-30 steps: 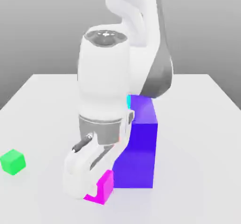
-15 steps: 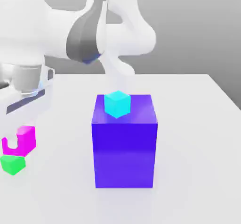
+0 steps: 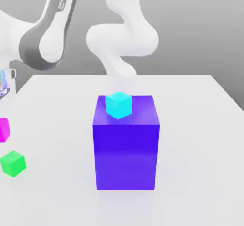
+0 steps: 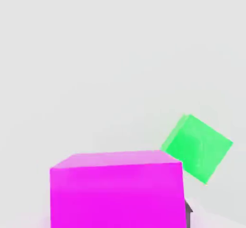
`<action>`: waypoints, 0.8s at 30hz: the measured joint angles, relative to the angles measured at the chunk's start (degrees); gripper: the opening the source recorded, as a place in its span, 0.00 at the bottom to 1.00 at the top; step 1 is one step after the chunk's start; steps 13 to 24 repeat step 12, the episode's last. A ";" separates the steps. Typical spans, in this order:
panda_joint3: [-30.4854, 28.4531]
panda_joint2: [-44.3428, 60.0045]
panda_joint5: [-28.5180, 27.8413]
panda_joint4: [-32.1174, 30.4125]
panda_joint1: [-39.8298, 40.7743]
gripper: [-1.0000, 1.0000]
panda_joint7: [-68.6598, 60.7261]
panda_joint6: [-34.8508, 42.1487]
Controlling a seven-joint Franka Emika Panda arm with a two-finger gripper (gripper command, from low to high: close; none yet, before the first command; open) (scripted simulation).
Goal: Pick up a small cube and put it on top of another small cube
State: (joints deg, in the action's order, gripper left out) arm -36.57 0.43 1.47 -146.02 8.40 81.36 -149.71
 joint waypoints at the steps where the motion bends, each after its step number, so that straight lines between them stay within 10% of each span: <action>1: -0.09 0.81 0.82 -0.36 0.93 0.00 -2.85 -0.16; 8: 6.02 12.51 15.34 -0.43 7.06 0.00 -19.52 -7.23; 9: 8.00 14.34 17.72 -0.24 8.52 1.00 -21.31 -8.60; 24: 8.00 14.34 17.72 -0.24 8.52 1.00 -21.31 -8.60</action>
